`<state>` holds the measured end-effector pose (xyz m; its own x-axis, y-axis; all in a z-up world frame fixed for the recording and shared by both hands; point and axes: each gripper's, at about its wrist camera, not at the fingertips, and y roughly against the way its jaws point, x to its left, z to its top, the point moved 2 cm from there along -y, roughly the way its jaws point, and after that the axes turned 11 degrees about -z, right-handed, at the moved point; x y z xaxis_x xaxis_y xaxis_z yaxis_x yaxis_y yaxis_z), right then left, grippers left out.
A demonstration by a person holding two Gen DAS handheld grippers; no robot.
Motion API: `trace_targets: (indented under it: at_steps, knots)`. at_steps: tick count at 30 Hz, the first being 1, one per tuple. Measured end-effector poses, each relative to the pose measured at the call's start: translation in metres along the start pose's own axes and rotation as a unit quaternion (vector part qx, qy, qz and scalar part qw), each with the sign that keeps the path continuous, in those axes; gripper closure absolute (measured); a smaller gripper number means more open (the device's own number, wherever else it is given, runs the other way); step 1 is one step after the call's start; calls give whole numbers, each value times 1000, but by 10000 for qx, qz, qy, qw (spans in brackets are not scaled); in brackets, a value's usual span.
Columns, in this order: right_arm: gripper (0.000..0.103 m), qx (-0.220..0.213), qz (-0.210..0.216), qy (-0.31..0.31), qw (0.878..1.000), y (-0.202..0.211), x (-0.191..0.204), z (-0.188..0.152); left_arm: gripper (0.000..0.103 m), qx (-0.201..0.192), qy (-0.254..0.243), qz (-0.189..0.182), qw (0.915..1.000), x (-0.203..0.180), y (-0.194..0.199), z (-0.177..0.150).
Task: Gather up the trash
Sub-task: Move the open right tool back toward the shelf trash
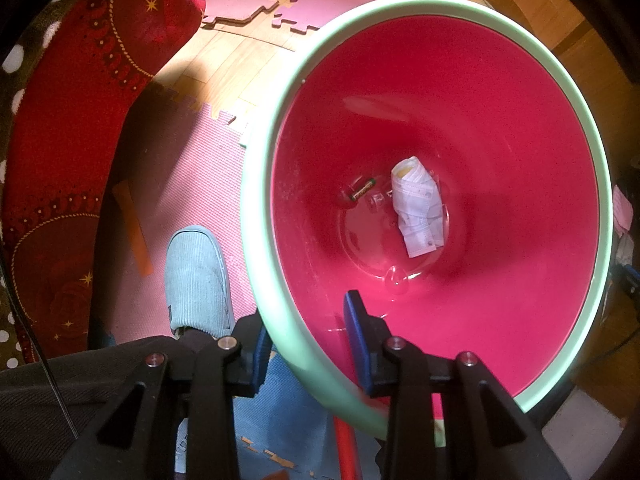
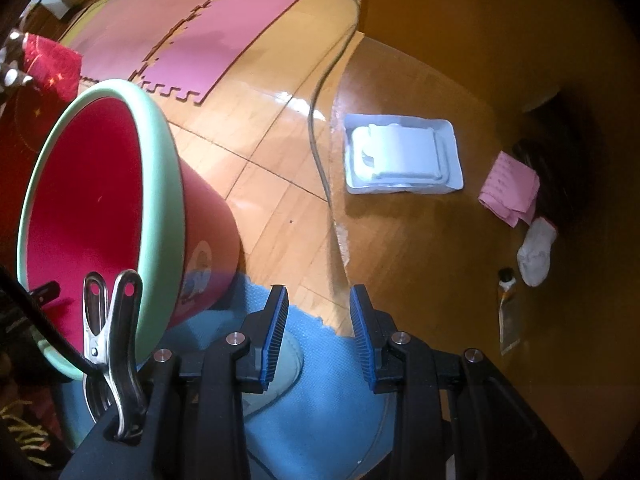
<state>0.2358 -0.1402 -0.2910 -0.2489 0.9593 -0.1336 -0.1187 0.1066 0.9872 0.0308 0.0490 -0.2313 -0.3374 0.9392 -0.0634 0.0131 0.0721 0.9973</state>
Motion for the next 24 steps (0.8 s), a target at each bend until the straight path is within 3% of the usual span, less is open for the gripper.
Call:
trace_targets:
  at_steps: [24]
  knots:
    - [70,368,-228,-1078,9932,-35,-82,-30,68,-10,-14,24,10000,0,0,-1]
